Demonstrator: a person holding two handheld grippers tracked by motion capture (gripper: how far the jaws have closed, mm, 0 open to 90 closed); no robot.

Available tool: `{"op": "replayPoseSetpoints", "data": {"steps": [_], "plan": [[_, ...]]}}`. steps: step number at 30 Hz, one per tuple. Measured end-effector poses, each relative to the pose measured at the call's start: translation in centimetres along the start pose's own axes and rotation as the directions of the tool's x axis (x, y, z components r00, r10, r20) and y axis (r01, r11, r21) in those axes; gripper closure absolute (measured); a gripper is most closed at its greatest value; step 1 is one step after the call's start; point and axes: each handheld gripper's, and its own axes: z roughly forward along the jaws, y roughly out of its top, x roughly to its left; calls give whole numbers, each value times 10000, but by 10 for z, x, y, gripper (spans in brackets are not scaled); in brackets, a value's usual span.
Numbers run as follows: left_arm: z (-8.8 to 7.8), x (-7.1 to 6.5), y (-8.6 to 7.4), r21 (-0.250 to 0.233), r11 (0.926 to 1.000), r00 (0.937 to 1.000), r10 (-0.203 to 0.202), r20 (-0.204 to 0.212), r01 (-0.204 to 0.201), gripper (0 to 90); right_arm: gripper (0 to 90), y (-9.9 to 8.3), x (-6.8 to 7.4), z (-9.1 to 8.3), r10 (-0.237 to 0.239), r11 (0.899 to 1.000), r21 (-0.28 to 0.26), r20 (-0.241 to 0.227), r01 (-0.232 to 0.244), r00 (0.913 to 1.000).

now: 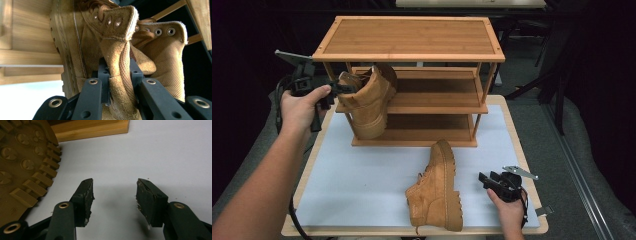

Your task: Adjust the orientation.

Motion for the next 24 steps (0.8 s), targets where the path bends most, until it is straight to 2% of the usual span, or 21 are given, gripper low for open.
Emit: {"op": "replayPoseSetpoints", "data": {"steps": [2, 3, 4, 5, 8, 10, 13, 19, 20, 21, 22, 23, 24], "plan": [[4, 0, -1, 5, 10000, 10000, 16, 92, -16, 779, 472, 0, 0, 0, 5, 9999, 101, 10, -5, 10000], [14, -3, -4, -49, 10000, 9993, -79, 364, 80, 778, 472, 0, 0, 0, 11, 10000, 61, -5, -11, 10000], [14, -3, -4, -49, 10000, 9993, -79, 364, 80, 777, 472, 0, 0, 0, 11, 10000, 61, -5, -11, 10000], [22, -7, -7, 31, 9998, 9994, 205, 284, -206, 776, 472, 0, 0, 0, 27, 10000, -75, -31, -28, 10000], [29, -12, -11, 72, 9993, 9990, 374, 237, -376, 766, 472, 1, 0, -2, 39, 9999, 146, 23, -39, 10000], [32, -18, -14, 101, 9981, 9981, 615, -3, -615, 759, 472, 1, -1, -2, 60, 9999, 127, 24, -60, 10000], [33, -22, -20, 165, 9957, 9953, 911, -323, -906, 722, 472, 0, -1, -1, 102, 9999, 110, -52, -101, 9999], [32, -21, -24, -58, 9947, 9947, 1025, -97, -1026, 608, 471, 0, 0, -1, 109, 9999, 135, -58, -108, 9999], [32, -21, -24, -58, 9947, 9947, 1025, -97, -1026, 575, 472, 0, 0, 1, 132, 9999, -69, -72, -132, 9999], [30, -22, -23, -166, 9939, 9939, 1096, 144, -1094, 515, 471, 0, 0, 0, 150, 9999, 32, -49, -150, 9999], [30, -22, -23, -166, 9939, 9939, 1096, 144, -1094, 500, 471, 0, 0, 0, 150, 9999, 32, -49, -150, 9999], [25, -25, -22, -235, 9901, 9903, 1381, -139, -1384, 500, 472, 0, 0, 0, 199, 9998, -94, -47, -199, 9998], [25, -25, -22, -235, 9901, 9903, 1381, -139, -1384, 500, 472, 0, 0, 0, 199, 9998, -94, -47, -199, 9998]]}}
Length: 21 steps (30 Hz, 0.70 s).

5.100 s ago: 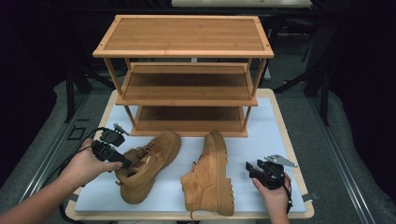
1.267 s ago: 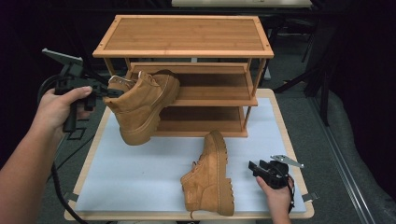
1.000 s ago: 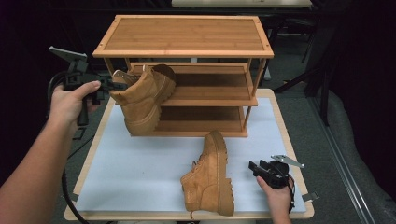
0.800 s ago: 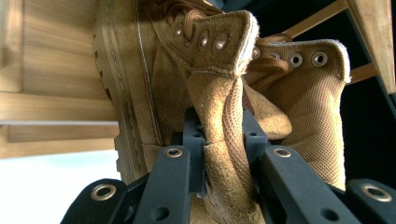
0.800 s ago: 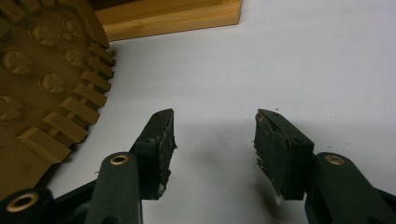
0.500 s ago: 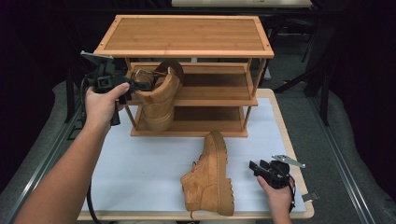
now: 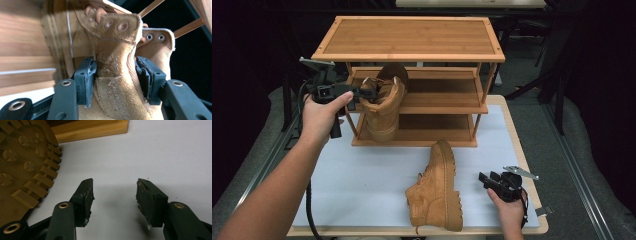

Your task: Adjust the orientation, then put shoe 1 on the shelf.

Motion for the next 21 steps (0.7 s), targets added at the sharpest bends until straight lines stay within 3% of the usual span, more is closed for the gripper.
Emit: {"op": "replayPoseSetpoints", "data": {"steps": [4, 6, 10, 12, 15, 21], "plan": [[-12, -5, 3, 135, 9993, 9991, 364, -212, -361, 491, 472, 0, -1, -1, -41, 9999, 159, 44, 41, 10000], [-24, -9, 2, 85, 9962, 9956, 867, -347, -865, 486, 472, 0, 0, -1, -34, 10000, 2, 29, 34, 10000], [-37, -10, -3, 197, 9927, 9921, 1200, -370, -1193, 486, 472, 1, 3, -3, -141, 9999, 45, 38, 140, 9999], [-49, -7, -12, 255, 9911, 9912, 1313, -141, -1309, 491, 472, 2, 8, -4, -444, 9989, -144, 124, 445, 9989], [-56, 0, -23, 346, 9871, 9874, 1568, -209, -1561, 501, 481, 4, 14, -6, -883, 9961, 24, 169, 882, 9960], [-61, 23, -43, 279, 9842, 9835, 1761, -416, -1750, 513, 495, 5, 21, -6, -1080, 9941, -134, -44, 1079, 9941]]}}
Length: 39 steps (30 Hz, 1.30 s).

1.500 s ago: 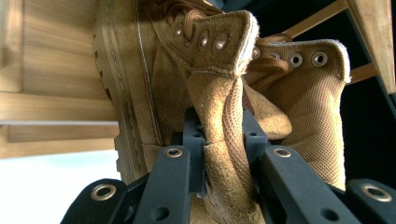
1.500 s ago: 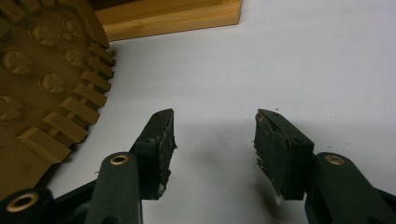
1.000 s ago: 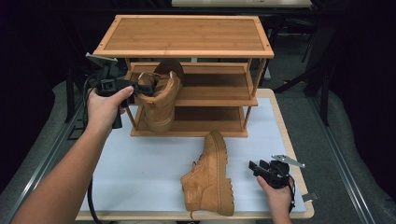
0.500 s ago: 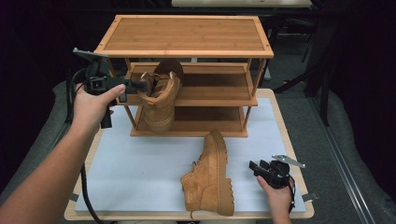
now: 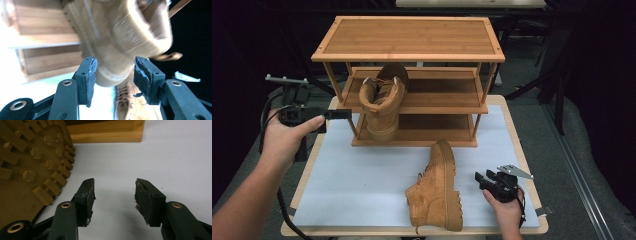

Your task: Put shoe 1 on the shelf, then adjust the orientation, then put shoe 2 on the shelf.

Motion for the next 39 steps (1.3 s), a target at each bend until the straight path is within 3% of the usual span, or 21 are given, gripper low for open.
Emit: {"op": "replayPoseSetpoints", "data": {"steps": [5, 7, 9, 11, 12, 15, 20, 21, 22, 26, 27, 28, 29, 33, 38, 39], "plan": [[8, 27, -30, -200, 9998, 9998, -53, -173, 50, 541, 516, 1, 4, -1, -118, 9998, 181, -45, 119, 9999], [11, 32, -36, -144, 9998, 9998, -125, -151, 122, 550, 522, 1, 5, 0, -125, 9999, -9, -142, 124, 9998], [17, 41, -46, -139, 9997, 9997, -218, -58, 217, 561, 593, 3, 8, -3, -216, 9994, 256, -200, 221, 9996], [25, 53, -61, -42, 9997, 9993, -237, -284, 236, 569, 632, 6, 10, -5, -86, 9990, 442, -504, 108, 9987], [28, 56, -65, -27, 9997, 9992, -235, -310, 234, 571, 651, 6, 11, -4, -82, 9996, 279, -578, 98, 9983], [34, 62, -74, 13, 9997, 9989, -245, -390, 246, 570, 682, 9, 13, -7, -166, 9987, 475, -634, 196, 9979], [52, 75, -106, -59, 9999, 9988, -161, -456, 158, 571, 763, 19, 19, -13, -446, 9969, 601, -987, 507, 9941], [52, 75, -106, -59, 9999, 9988, -161, -456, 158, 571, 789, 21, 22, -13, -548, 9972, 477, -557, 575, 9969], [58, 80, -115, 78, 9997, 9989, -219, -405, 223, 569, 822, 24, 23, -15, -576, 9959, 646, -921, 637, 9941], [68, 87, -129, 170, 9991, 9985, -390, -373, 397, 570, 882, 32, 31, -19, -723, 9948, 645, -1023, 791, 9921], [70, 88, -132, 217, 9988, 9984, -423, -378, 431, 571, 898, 35, 36, -20, -857, 9936, 677, -733, 907, 9936], [74, 90, -136, 312, 9988, 9982, -361, -471, 376, 571, 900, 37, 37, -21, -865, 9926, 746, -1177, 957, 9893], [77, 91, -140, 376, 9986, 9979, -360, -543, 381, 571, 900, 41, 41, -22, -941, 9908, 840, -1322, 1057, 9867], [86, 97, -154, 571, 9976, 9976, -366, -586, 400, 566, 900, 52, 58, -24, -1446, 9809, 1069, -1591, 1626, 9766], [88, 102, -162, 602, 9974, 9965, -363, -749, 408, 538, 900, 63, 90, -27, -2259, 9620, 1012, -2264, 2536, 9475], [88, 103, -164, 573, 9974, 9962, -394, -778, 439, 537, 900, 63, 96, -26, -2358, 9584, 984, -2566, 2680, 9373]]}}
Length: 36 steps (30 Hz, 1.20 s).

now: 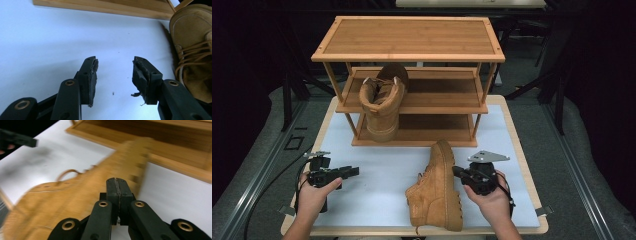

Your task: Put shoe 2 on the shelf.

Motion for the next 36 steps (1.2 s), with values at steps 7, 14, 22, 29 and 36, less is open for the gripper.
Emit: {"op": "replayPoseSetpoints", "data": {"steps": [7, 14, 22, 29, 36], "plan": [[-1, 6, -5, -59, 9999, 9999, -119, -78, 118, 502, 900, 0, 30, 23, -1223, 9913, 541, 413, 1200, 9916], [-1, 8, -6, -97, 9998, 9998, -154, -152, 152, 502, 900, -3, 17, 16, -646, 9972, 387, 304, 634, 9974], [4, 6, -8, 134, 9999, 9999, -101, -79, 103, 502, 900, -17, -17, -6, 495, 9984, -272, 62, -493, 9988], [8, 3, -8, 321, 9995, 9999, -49, -88, 52, 503, 900, -49, -63, -19, 2631, 9628, -812, 639, -2578, 9626], [12, 2, -8, 446, 9990, 10000, -55, -74, 58, 504, 900, -73, -85, -12, 3245, 9458, -589, 1454, -3193, 9346]]}}
